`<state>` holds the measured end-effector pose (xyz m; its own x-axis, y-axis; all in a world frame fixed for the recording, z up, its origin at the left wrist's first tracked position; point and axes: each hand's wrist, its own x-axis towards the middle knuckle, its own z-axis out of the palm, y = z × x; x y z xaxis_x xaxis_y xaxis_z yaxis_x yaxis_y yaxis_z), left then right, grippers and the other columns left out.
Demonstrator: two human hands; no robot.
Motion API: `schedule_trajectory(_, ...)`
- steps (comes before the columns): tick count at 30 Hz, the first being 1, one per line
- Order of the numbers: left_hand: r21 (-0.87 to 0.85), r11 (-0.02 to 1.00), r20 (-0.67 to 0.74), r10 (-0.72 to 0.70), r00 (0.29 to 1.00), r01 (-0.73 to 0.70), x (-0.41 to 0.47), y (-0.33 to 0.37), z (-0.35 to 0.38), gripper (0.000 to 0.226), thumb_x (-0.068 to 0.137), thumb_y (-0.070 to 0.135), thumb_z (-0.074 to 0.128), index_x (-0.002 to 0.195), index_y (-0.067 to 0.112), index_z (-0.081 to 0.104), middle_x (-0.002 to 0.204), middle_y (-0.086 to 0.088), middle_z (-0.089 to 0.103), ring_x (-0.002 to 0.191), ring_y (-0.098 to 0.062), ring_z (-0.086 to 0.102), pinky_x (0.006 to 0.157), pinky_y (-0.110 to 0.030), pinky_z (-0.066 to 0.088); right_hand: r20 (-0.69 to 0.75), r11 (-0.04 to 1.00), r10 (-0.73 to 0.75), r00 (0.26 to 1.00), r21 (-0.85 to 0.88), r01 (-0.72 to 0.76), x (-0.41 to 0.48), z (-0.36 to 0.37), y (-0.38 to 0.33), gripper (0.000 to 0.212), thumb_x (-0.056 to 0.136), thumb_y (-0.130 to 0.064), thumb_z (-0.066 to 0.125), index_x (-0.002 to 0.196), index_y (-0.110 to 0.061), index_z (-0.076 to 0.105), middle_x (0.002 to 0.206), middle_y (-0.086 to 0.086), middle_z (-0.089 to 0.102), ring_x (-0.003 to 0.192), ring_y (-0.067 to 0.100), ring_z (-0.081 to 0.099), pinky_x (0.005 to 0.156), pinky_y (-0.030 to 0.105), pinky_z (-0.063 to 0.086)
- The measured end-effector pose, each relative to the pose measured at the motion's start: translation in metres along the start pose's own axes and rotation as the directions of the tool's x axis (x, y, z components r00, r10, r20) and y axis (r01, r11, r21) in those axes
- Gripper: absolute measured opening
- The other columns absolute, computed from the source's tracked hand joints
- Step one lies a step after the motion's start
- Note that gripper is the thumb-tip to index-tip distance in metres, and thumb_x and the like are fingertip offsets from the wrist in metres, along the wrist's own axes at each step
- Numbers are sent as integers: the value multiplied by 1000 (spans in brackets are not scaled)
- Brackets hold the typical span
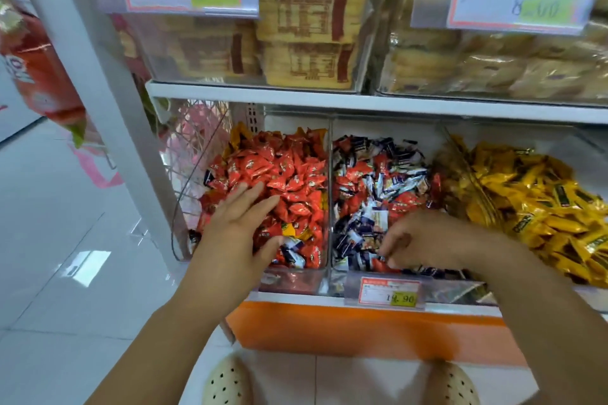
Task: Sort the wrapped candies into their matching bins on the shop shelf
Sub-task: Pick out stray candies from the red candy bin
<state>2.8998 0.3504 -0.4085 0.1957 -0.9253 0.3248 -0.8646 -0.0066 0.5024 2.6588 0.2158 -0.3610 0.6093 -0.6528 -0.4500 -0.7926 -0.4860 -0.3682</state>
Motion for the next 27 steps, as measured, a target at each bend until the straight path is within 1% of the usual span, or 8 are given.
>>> schedule_trajectory(3,9,1000,-34,19,999,-19,5,9,6,57,88,31,64,141,29,44,154,13,24,145,-6,8,115,-28,9,16,996,-38,999,-78,39,7,17,6,28,90,-26,65,118,-20,66,117,-10,61,72,-11,42,58,-1,31)
schedule_trajectory(5,-17,1000,-52,22,998,-23,8,17,8,52,90,31,60,140,28,46,152,15,26,144,-4,10,115,-27,10,-9,997,-74,997,-4,74,7,18,9,21,88,-26,68,109,-23,70,108,-14,64,72,-11,47,63,2,36)
schedule_trajectory(7,-43,999,-58,29,998,-32,10,25,9,50,91,41,49,139,27,48,150,17,28,143,-2,12,114,-26,10,-56,988,-81,995,126,88,4,13,14,4,84,-30,72,88,-29,73,86,-19,67,74,-8,58,66,7,43)
schedule_trajectory(9,-67,997,-48,31,998,-34,12,32,11,54,90,50,41,139,30,46,149,20,28,143,2,11,114,-22,9,-147,971,-75,986,216,106,1,5,18,8,83,-31,73,77,-27,71,78,-18,68,73,-8,61,61,8,44)
schedule_trajectory(15,-83,996,-4,33,999,-33,20,42,18,58,89,60,38,142,37,40,150,24,25,142,9,4,119,-29,9,-393,951,-36,919,270,153,21,-10,9,15,90,-23,65,81,-11,68,81,-9,67,72,1,62,62,13,47)
schedule_trajectory(22,-71,997,26,20,999,-18,32,43,18,61,87,60,41,143,38,35,151,25,22,142,8,2,118,-26,5,-339,945,-29,940,297,136,38,-22,8,9,89,-24,65,81,-21,69,81,-9,67,73,8,67,67,26,55)
schedule_trajectory(25,-81,997,24,22,999,-20,35,44,18,62,84,61,42,142,38,37,151,24,25,142,7,5,117,-24,6,-389,910,24,921,390,141,38,-24,11,8,90,-23,64,85,-20,68,80,-7,68,71,7,66,65,23,54)
schedule_trajectory(27,-83,996,8,27,1000,-26,37,45,19,62,83,61,43,141,38,40,150,22,29,141,7,9,112,-14,3,-440,912,63,896,390,127,40,-22,12,8,91,-22,62,85,-18,66,82,-9,67,69,6,65,60,19,49)
